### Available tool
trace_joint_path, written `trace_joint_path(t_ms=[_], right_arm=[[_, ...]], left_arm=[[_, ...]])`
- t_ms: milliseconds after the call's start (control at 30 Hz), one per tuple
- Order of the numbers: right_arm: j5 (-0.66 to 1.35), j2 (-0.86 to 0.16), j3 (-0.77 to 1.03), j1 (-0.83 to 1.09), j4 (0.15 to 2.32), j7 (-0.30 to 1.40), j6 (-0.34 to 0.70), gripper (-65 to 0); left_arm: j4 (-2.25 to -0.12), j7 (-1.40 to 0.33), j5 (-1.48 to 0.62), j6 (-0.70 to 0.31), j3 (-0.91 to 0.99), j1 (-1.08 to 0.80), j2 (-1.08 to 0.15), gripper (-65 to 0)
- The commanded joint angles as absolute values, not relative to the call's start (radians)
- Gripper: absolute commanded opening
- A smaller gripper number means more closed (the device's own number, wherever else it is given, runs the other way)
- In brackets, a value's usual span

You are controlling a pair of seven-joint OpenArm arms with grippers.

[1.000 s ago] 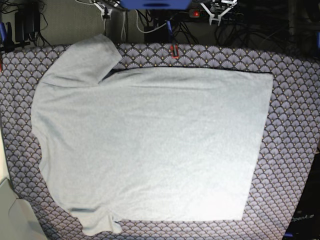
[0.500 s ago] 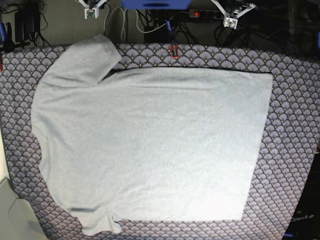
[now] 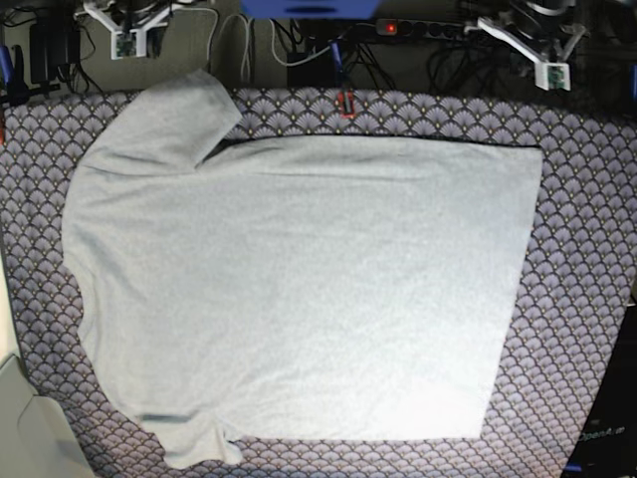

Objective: Fold the T-shirt properly
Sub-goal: 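Move both grippers down toward the shirt's side edge nearest the arms, then grasp the sleeve shoulder with right gripper, hem corner with left gripper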

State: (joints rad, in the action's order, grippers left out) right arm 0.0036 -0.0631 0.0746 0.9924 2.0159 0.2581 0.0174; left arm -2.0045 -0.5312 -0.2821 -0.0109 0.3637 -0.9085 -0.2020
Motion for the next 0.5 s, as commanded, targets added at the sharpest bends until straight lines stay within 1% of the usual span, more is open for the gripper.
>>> trace_joint_path(t_ms=[0, 67, 133, 200, 267, 300, 367, 467], right_arm=[[0.005, -0.064, 0.074, 0.992, 2.037, 0.223, 0.012, -61.5], [0.005, -0.081, 0.082, 0.960, 2.038, 0.220, 0.012, -54.7], [0.005, -0.091, 0.088, 0.912, 2.035, 0.220, 0.013, -46.1], [0.005, -0.093, 0.091, 0.871, 2.034, 0.220, 0.013, -39.3], [0.007, -0.093, 0.096, 0.819, 2.032, 0.223, 0.013, -35.5], [0.007, -0.090, 0.096, 0.796, 2.032, 0.226, 0.013, -34.4], [0.018, -0.088, 0.097, 0.757, 2.029, 0.229, 0.013, -33.8], [0.142, -0.088, 0.157, 0.691, 2.020, 0.272, 0.013, -33.8]], left_arm=[[-2.026, -0.541, -0.312, -0.015, 0.401, -0.903, -0.211, -61.5], [-2.026, -0.602, -0.390, -0.025, 0.466, -0.855, -0.211, -53.6], [-2.025, -0.653, -0.453, -0.076, 0.529, -0.800, -0.222, -43.8], [-2.023, -0.700, -0.499, -0.140, 0.568, -0.751, -0.231, -36.9], [-2.023, -0.746, -0.526, -0.191, 0.601, -0.694, -0.226, -33.4], [-2.023, -0.769, -0.533, -0.208, 0.621, -0.661, -0.226, -32.6], [-2.022, -0.816, -0.538, -0.226, 0.650, -0.596, -0.222, -32.7], [-2.003, -0.889, -0.539, -0.231, 0.674, -0.504, -0.220, -32.7]])
